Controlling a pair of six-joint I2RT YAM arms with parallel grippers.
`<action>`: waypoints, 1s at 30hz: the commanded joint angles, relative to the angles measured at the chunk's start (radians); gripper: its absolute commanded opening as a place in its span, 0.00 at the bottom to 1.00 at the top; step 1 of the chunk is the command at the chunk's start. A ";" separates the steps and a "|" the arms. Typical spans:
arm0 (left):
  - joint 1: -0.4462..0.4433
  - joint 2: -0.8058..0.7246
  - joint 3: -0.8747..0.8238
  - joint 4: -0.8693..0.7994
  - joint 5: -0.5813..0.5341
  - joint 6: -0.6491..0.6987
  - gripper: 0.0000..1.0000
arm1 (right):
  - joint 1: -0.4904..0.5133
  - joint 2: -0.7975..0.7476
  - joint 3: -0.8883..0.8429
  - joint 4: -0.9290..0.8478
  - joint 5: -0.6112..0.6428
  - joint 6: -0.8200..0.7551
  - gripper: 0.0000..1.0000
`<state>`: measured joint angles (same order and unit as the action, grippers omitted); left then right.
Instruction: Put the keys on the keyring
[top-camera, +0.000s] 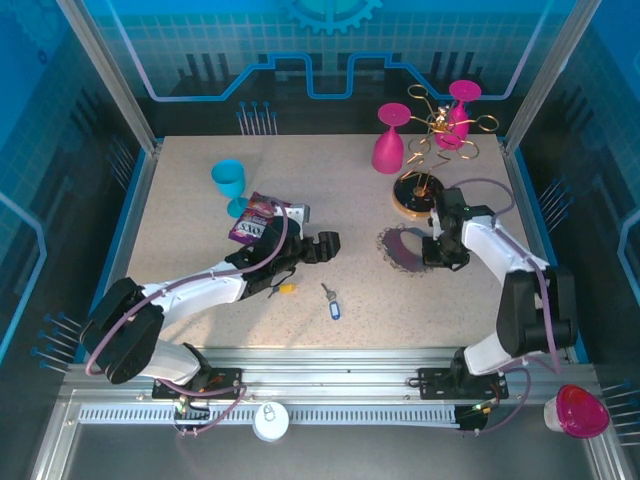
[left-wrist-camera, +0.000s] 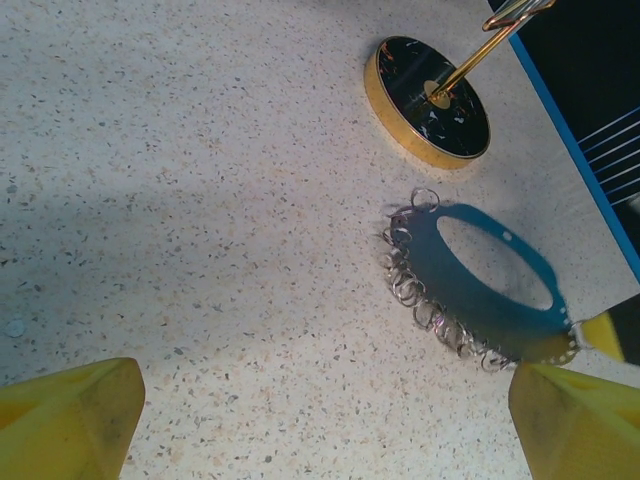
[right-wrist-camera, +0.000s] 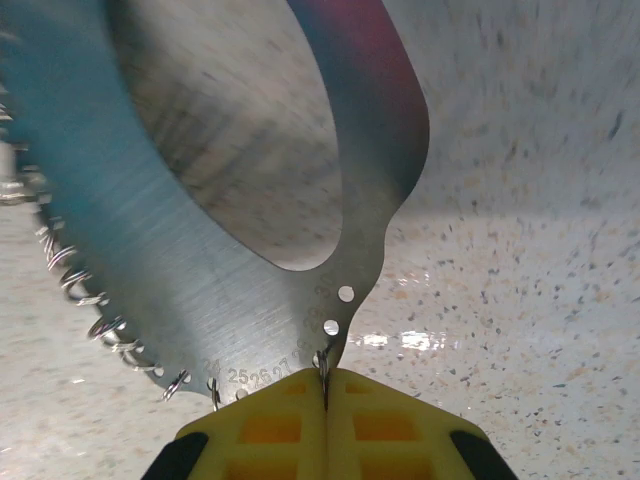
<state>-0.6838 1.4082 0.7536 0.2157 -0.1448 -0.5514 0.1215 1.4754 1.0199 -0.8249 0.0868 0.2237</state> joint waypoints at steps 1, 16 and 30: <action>0.001 -0.048 -0.014 0.035 -0.018 0.084 0.93 | 0.055 -0.102 0.044 -0.015 0.015 -0.037 0.00; 0.000 -0.196 0.015 -0.022 0.292 0.647 0.70 | 0.240 -0.355 0.089 0.088 -0.373 -0.317 0.00; 0.000 -0.263 0.004 -0.008 0.615 0.780 0.33 | 0.359 -0.375 0.107 0.130 -0.719 -0.515 0.00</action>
<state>-0.6838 1.1801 0.7509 0.1642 0.3561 0.1871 0.4549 1.1183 1.1072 -0.7319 -0.5247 -0.2237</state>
